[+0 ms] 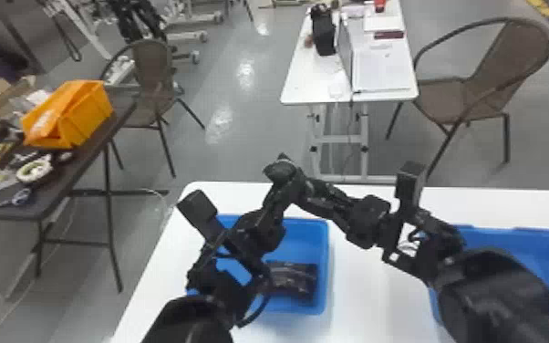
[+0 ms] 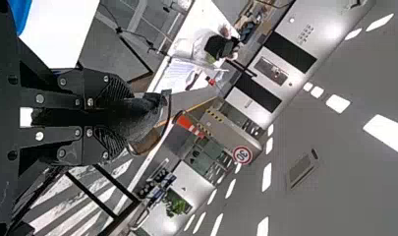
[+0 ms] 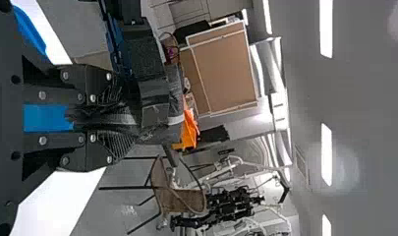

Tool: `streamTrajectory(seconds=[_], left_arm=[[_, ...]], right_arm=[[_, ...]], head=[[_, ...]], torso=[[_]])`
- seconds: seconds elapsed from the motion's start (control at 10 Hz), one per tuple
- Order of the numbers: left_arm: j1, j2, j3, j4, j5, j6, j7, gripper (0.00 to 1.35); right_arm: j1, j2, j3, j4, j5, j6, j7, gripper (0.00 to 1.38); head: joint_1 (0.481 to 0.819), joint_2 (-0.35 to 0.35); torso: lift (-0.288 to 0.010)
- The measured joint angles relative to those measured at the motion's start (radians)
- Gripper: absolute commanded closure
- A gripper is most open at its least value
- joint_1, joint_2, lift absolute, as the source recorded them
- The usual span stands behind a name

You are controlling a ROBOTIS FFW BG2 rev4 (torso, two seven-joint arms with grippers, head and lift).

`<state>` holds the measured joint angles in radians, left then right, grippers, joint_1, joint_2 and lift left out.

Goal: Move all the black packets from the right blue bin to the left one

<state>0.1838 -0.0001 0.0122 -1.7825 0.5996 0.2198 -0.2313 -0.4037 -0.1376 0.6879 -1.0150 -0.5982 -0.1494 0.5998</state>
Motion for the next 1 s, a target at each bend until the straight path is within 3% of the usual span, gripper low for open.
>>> streamTrajectory(seconds=[0.1,0.2,0.4,0.6,0.7,0.9,1.0], left_arm=[[0.003,0.0,0.003,0.001,-0.002,-0.018,0.003,1.22],[0.008,0.0,0.009,0.004,-0.008,-0.04,0.01,1.22],[0.018,0.0,0.035,0.048,-0.056,-0.12,0.012,1.22],[0.034,0.0,0.083,0.134,-0.176,-0.224,0.012,1.22],[0.044,0.0,0.107,0.19,-0.241,-0.272,0.012,1.13],[0.062,0.0,0.135,0.294,-0.34,-0.38,0.0,0.25],[0.068,0.0,0.138,0.318,-0.355,-0.402,-0.01,0.08]], right_arm=[[0.03,0.0,-0.063,-0.05,0.036,0.088,0.012,0.0],[0.074,0.0,-0.14,-0.116,0.078,0.159,0.015,0.19],[0.175,0.003,-0.299,-0.258,0.181,0.253,0.012,0.44],[0.241,0.01,-0.4,-0.314,0.239,0.286,0.001,0.5],[0.273,0.013,-0.43,-0.33,0.233,0.293,-0.044,0.5],[0.348,0.012,-0.476,-0.419,0.27,0.327,-0.142,0.5],[0.361,0.005,-0.495,-0.444,0.282,0.352,-0.142,0.49]], head=[[0.695,0.241],[0.695,0.237],[0.695,0.225],[0.695,0.23],[0.695,0.233],[0.695,0.229],[0.695,0.221]], torso=[[0.0],[0.0],[0.0],[0.0],[0.0],[0.0],[0.0]])
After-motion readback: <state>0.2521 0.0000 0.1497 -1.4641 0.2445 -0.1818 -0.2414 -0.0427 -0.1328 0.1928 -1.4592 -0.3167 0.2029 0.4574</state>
